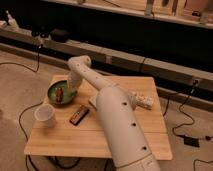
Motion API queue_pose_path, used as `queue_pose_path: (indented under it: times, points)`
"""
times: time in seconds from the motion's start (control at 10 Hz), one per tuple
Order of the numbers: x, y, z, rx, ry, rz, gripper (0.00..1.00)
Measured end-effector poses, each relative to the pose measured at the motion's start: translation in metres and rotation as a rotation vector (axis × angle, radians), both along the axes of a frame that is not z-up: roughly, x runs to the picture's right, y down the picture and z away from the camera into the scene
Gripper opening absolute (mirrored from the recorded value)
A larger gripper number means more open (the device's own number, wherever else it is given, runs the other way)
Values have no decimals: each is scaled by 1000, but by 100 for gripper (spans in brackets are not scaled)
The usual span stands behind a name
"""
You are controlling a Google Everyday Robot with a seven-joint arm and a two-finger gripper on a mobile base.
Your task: Push the ceramic bowl across the table
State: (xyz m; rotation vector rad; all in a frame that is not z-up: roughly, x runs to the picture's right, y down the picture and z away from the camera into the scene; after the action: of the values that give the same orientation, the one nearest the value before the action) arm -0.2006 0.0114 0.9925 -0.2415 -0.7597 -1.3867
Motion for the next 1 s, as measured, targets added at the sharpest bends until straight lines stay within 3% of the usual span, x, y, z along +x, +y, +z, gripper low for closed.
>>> queue_pose_path:
  times: [0.6,1.0]
  points:
    - [53,2,5,-41,76,45,0]
    - [107,15,-4,-59,144,71,0]
